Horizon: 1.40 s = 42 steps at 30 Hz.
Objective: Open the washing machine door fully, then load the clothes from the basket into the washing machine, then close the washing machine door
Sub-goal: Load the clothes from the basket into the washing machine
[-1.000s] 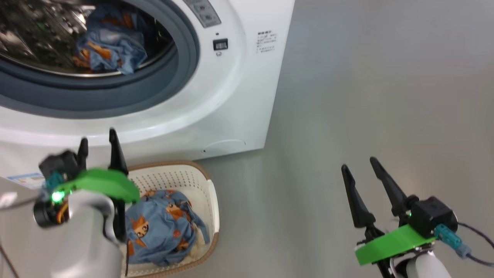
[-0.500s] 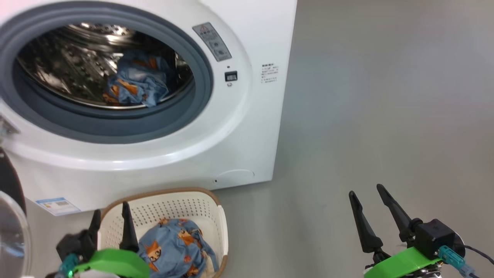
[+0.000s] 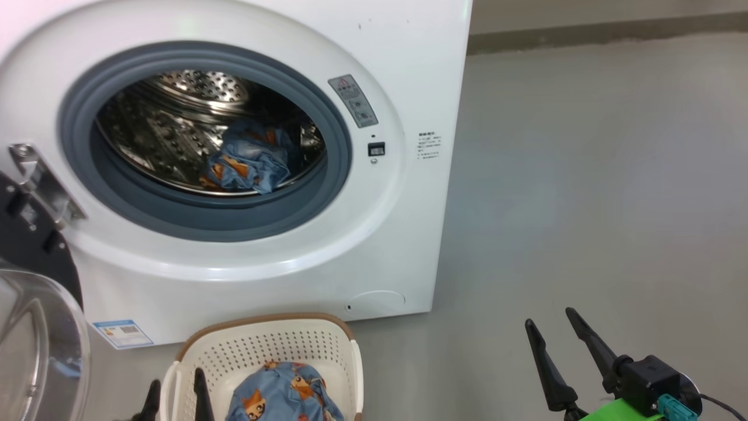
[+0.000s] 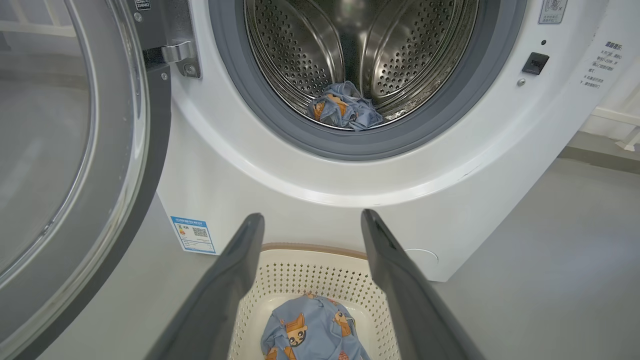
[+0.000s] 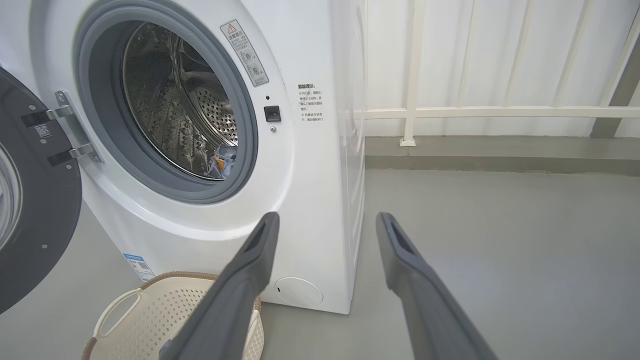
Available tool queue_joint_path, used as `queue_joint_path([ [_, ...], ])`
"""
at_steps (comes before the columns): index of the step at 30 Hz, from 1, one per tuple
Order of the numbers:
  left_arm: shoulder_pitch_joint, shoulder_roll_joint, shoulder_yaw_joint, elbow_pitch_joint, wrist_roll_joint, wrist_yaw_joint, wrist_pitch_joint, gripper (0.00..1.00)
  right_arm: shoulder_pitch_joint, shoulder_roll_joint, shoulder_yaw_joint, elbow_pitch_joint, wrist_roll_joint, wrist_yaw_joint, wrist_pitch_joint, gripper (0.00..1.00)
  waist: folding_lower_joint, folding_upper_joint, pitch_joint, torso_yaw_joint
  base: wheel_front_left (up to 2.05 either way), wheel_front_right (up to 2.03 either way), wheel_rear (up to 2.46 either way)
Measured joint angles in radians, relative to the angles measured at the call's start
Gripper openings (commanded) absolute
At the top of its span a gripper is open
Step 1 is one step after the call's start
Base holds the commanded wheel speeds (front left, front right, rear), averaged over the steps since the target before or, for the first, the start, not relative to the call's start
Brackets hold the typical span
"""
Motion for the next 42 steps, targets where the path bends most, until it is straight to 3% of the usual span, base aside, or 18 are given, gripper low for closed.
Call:
queue_joint_path([
  [27, 0.164, 0.033, -0.010, -0.196, -0.001, 0.053, 0.049, 1.00, 0.039, -0.006, 0.021, 0.007, 0.003, 0.000, 0.000, 1.00, 0.0000, 0.0000, -0.054, 0.056, 0.00, 0.00, 0.00],
  [42, 0.149, 0.039, -0.025, -0.192, -0.019, 0.057, 0.103, 1.00, 0.034, 0.003, 0.018, 0.004, 0.003, 0.000, 0.000, 1.00, 0.0000, 0.0000, 0.003, 0.019, 0.00, 0.00, 0.00],
])
